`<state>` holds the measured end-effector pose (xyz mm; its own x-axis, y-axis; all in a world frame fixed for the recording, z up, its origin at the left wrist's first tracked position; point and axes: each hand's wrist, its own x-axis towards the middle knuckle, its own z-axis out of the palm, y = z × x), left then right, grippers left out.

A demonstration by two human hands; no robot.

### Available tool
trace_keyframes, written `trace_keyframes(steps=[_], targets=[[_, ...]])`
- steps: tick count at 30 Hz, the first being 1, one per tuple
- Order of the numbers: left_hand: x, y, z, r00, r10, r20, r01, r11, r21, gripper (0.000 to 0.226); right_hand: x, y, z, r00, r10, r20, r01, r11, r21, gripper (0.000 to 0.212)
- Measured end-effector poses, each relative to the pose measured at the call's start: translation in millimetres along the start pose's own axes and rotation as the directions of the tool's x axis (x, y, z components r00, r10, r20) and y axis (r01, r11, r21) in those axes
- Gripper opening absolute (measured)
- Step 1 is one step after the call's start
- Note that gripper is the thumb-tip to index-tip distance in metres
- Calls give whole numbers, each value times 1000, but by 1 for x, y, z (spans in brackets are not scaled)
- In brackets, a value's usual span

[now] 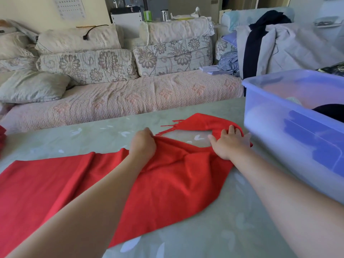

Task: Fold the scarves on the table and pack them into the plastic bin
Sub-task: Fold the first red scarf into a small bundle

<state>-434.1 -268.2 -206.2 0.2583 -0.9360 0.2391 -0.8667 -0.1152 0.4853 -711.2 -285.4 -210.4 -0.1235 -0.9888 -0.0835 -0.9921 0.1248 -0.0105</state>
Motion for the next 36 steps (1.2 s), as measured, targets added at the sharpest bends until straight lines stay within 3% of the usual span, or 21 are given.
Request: trace_keyframes(steps=[1, 3, 7, 11, 13, 17, 19, 23, 26, 29, 32, 34, 36], targets=[[5, -3, 0, 995, -90, -42, 86, 993, -80, 24, 2, 2, -1, 999, 23, -31, -22, 999, 36, 80], [6, -3, 1, 992, -124, 25, 126, 984, -123, 34, 4, 6, -4, 996, -23, -89, 31, 996, 82, 70], [-16, 6, 6, 981, 136, 136, -119, 985, -125, 54, -3, 7, -2, 922, -299, -245, 322, 945, 58, 41], [-61, 22, 7, 903, 426, 60, -419, 903, -99, 31, -28, 4, -6, 765, -462, -449, 547, 834, 74, 26], [-90, 31, 5, 857, 499, 127, -489, 866, -108, 11, -44, 8, -8, 724, -557, -407, 634, 770, 74, 26], [-135, 37, 9, 796, 541, 270, -564, 826, 9, 46, -77, 26, -2, 705, -692, -157, 692, 719, -64, 35], [-148, 40, 10, 787, 555, 269, -583, 812, 33, 42, -86, 37, -4, 721, -681, -131, 678, 732, -75, 36], [-164, 52, 7, 790, 555, 261, -566, 824, -39, 12, -100, 45, -10, 727, -670, -149, 658, 742, -125, 14], [-176, 61, -1, 815, 501, 292, -480, 865, -144, 10, -122, 45, -20, 766, -641, -46, 607, 745, -277, 20], [-191, 71, -8, 778, 522, 349, -475, 853, -216, 12, -141, 48, -37, 898, -413, 153, 439, 812, -386, 32], [-209, 80, -11, 699, 578, 421, -528, 814, -241, 14, -160, 49, -47, 908, -204, 365, 349, 852, -391, 37], [-211, 81, -10, 727, 580, 368, -528, 814, -242, 14, -170, 45, -54, 915, -209, 344, 324, 890, -321, 39], [-208, 77, -8, 802, 561, 206, -546, 828, -128, 17, -176, 39, -60, 938, -273, 213, 324, 911, -256, 42]])
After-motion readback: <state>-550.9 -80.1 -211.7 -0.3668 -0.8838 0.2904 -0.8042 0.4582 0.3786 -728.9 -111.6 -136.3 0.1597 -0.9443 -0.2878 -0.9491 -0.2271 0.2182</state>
